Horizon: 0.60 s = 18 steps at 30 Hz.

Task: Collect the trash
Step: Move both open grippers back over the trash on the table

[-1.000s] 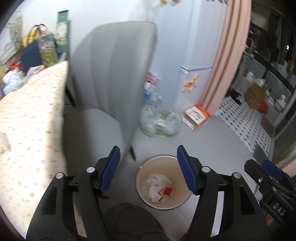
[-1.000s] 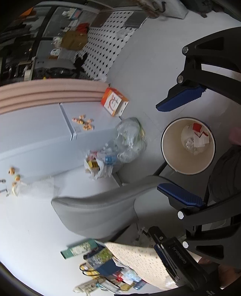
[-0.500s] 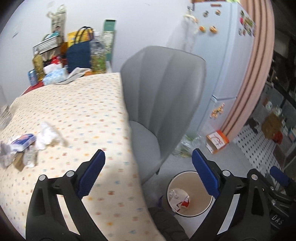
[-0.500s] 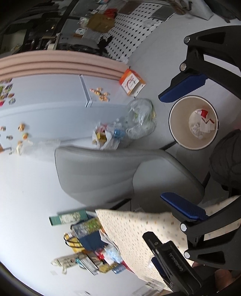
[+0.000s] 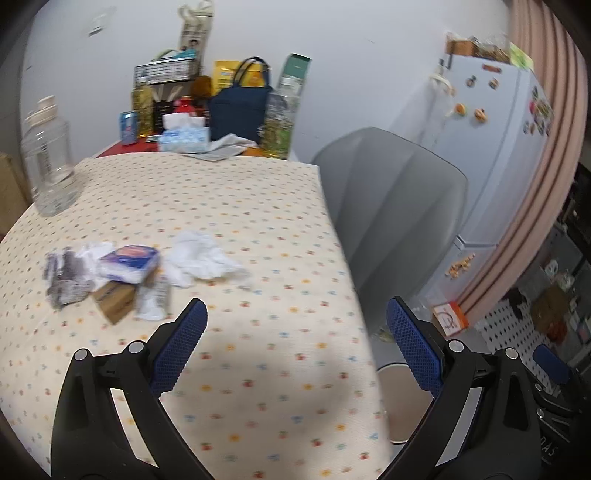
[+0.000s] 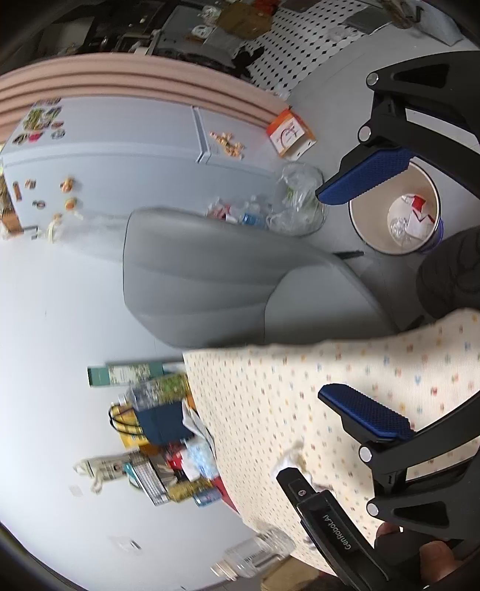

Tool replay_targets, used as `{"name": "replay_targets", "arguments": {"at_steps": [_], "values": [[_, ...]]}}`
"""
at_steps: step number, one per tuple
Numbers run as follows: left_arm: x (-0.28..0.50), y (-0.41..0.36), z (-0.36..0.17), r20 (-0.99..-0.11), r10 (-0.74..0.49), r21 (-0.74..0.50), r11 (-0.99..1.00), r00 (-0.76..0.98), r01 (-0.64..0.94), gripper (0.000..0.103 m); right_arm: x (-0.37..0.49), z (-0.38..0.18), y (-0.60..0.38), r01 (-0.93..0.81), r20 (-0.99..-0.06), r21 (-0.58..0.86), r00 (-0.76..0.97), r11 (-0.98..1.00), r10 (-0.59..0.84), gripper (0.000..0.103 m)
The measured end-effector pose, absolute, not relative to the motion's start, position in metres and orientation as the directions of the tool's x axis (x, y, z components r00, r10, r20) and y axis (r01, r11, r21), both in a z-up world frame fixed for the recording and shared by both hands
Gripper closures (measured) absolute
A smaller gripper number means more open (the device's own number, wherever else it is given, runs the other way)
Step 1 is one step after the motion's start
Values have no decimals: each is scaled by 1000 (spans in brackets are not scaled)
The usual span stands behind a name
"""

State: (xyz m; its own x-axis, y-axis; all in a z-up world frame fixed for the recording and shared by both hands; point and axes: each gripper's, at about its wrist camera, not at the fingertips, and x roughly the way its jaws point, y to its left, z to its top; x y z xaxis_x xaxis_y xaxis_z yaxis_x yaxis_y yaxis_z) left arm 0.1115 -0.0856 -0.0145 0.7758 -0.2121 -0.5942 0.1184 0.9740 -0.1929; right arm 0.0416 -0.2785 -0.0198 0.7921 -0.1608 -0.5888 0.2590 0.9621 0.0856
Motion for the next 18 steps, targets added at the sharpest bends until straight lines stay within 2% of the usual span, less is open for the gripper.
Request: {"name": "replay_targets", "arguments": {"at_steps": [18], "values": [[94,23,-14,-586,-64,-205,976,808,-71,7,56,-14,-189,77,-586,66,810,995,-24,8]]}}
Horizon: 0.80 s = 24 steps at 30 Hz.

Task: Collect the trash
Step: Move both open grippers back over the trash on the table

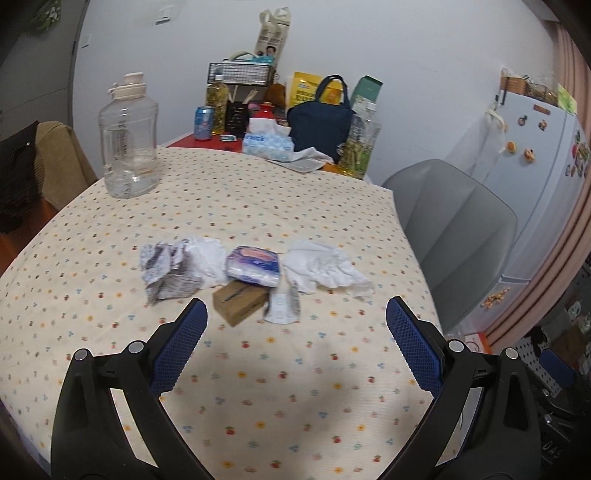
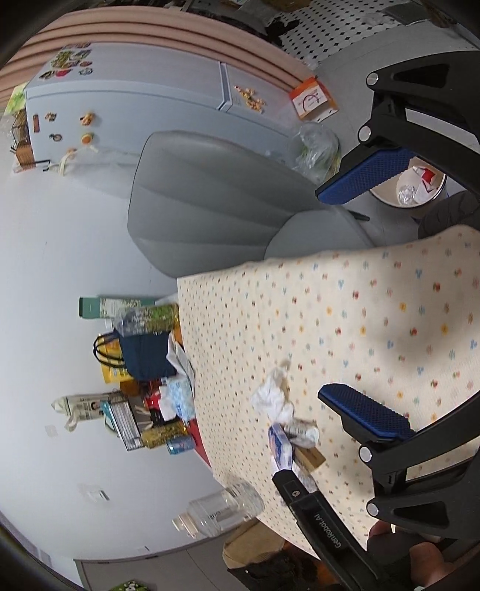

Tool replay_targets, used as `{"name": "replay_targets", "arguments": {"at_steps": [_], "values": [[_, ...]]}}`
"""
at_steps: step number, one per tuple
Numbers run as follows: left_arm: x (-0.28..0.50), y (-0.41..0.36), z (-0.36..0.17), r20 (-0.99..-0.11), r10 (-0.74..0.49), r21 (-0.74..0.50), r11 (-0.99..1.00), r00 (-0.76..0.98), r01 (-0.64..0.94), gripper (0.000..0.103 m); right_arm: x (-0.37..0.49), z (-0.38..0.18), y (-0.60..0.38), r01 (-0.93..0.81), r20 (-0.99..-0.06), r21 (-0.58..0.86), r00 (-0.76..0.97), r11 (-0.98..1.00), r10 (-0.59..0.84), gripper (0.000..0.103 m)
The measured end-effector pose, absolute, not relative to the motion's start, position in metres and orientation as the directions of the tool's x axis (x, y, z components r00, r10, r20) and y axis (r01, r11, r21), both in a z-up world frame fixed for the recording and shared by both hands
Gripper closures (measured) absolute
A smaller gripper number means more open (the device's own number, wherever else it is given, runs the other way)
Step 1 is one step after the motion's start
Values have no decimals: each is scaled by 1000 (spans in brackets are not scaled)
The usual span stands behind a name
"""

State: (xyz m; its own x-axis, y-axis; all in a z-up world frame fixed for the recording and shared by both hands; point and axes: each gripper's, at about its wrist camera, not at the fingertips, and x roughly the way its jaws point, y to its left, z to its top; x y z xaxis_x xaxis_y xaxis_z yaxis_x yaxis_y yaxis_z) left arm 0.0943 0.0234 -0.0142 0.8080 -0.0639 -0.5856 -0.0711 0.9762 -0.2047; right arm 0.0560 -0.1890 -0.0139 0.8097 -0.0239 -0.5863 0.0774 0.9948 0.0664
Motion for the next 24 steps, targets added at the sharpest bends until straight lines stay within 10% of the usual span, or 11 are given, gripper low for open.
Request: {"name": "replay_targets", "arguments": {"at_steps": [24], "values": [[116,107,-50,-644,24,-236,945,765,-228,7,95,-29,-140,-32,-615,63,786,998,64,8]]}}
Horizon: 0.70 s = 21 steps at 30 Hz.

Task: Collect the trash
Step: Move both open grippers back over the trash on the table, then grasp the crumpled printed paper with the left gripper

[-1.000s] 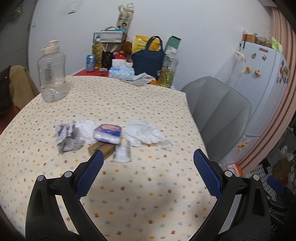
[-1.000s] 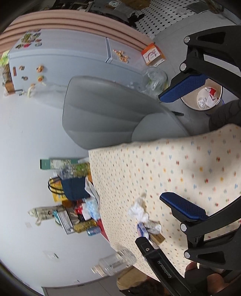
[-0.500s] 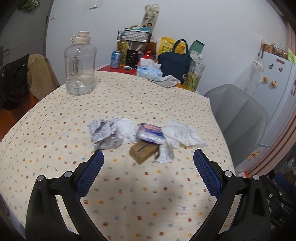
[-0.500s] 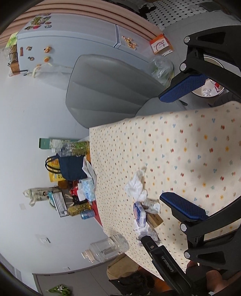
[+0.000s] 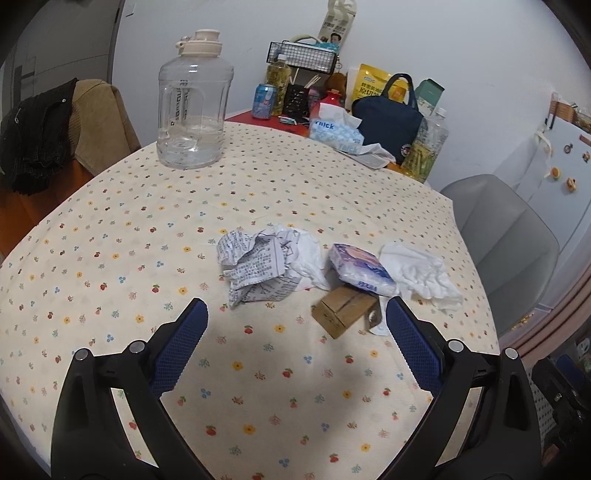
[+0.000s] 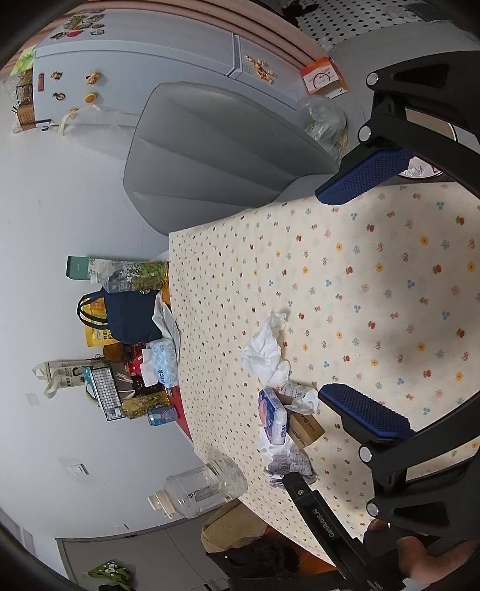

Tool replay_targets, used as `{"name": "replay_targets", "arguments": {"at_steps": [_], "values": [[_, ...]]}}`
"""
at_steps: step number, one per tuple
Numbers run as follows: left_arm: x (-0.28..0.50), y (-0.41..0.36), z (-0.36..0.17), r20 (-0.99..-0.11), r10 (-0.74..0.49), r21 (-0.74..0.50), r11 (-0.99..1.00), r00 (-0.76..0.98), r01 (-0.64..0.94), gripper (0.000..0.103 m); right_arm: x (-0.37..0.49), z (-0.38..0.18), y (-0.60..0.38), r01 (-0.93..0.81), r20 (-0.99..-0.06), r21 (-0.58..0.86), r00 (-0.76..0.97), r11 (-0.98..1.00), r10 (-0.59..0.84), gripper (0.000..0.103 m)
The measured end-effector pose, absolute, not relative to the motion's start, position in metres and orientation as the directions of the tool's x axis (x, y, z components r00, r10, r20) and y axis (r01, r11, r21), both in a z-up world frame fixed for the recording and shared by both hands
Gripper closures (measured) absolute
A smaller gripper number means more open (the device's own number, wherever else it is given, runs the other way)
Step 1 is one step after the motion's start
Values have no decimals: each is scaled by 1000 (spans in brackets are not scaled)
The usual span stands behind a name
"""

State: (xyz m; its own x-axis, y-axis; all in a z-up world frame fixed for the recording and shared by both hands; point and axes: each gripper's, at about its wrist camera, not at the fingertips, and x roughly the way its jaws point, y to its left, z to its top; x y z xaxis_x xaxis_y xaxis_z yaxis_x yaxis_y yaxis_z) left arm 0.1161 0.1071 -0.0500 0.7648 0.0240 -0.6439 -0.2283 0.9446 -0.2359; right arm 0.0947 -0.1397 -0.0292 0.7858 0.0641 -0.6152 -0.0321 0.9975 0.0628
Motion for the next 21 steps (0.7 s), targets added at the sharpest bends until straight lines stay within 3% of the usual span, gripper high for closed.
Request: {"name": "replay_targets", "arguments": {"at_steps": [6,21], "values": [[129,120,-59,-663,43,-243,932,748,-268,16,106,-33,-133,-48,-623,72,778,996,82,8],[161,143,-72,-677,81,-258,905,731,-338,16,136,-38,-102,-104,-642,56,758,993,116,8]]}}
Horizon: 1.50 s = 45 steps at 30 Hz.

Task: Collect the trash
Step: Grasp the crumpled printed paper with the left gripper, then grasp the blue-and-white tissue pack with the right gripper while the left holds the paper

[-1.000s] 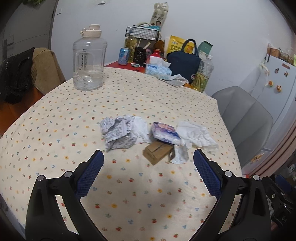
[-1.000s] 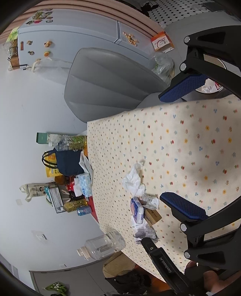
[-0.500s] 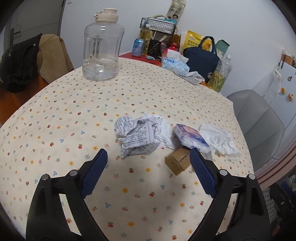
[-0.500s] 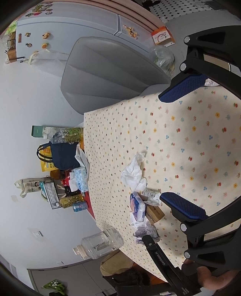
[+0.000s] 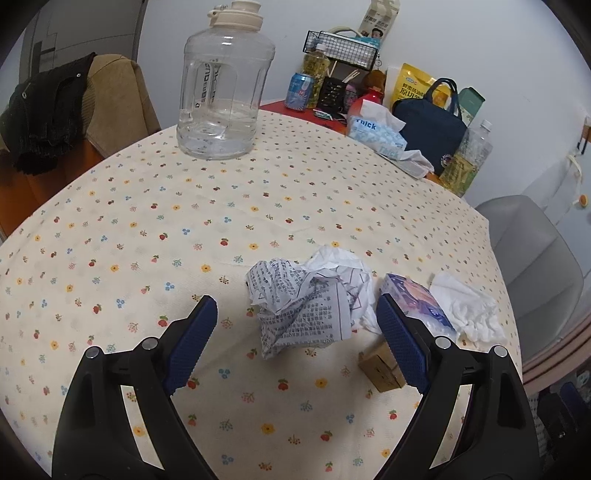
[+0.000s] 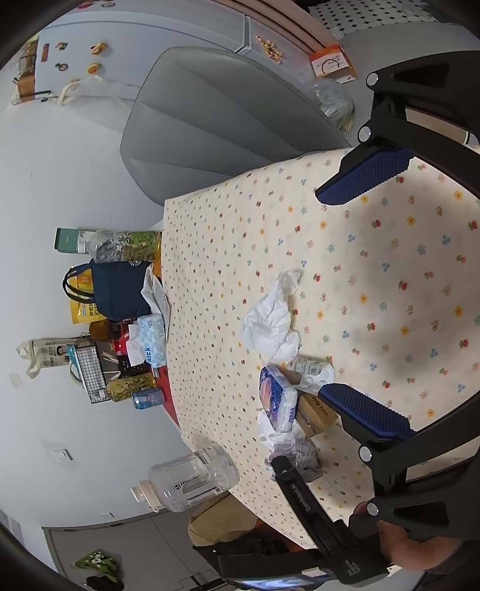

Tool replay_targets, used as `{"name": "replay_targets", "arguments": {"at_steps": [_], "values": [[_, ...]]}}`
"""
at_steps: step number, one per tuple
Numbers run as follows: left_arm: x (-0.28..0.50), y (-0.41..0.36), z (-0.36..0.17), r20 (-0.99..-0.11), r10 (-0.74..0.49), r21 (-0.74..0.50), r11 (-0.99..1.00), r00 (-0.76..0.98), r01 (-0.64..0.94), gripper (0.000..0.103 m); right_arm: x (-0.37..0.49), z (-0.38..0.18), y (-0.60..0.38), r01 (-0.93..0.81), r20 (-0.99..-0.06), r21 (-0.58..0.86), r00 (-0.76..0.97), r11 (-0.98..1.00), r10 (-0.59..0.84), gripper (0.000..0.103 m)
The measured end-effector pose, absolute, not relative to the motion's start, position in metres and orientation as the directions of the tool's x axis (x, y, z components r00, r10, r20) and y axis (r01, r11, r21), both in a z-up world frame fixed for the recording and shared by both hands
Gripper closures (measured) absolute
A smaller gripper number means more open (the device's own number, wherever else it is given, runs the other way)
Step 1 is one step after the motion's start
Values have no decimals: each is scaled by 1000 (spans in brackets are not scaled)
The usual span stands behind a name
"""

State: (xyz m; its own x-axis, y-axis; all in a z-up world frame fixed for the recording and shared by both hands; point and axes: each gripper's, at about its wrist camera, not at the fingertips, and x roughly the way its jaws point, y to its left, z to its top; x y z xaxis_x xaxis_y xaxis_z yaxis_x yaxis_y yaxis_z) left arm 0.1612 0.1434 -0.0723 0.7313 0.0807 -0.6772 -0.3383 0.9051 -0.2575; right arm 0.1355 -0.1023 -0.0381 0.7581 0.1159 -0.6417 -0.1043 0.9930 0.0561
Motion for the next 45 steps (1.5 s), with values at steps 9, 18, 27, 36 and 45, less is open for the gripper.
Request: {"name": "replay_targets", "arguments": {"at_steps": [9,18,27,36,45], "values": [[166,150,-83,-692,28,-298,899,721,-321,73,148,-36,-71,-139,-644,27,755,990,124,8],[145,186,-69,-650,80,-336,862,756,-380,74,158,-36,-40,-182,-648,5,749,983,142,9],[141,211,-76,-655,132,-323,841,744,-433,74,168,-42,-7,-230,-665,-7,728,973,168,13],[141,219,-84,-657,157,-316,830,737,-459,74,190,-50,17,-254,-681,-21,712,967,172,12],[146,221,-88,-661,177,-301,827,729,-474,74,213,-68,25,-243,-707,-22,689,970,157,13]]}}
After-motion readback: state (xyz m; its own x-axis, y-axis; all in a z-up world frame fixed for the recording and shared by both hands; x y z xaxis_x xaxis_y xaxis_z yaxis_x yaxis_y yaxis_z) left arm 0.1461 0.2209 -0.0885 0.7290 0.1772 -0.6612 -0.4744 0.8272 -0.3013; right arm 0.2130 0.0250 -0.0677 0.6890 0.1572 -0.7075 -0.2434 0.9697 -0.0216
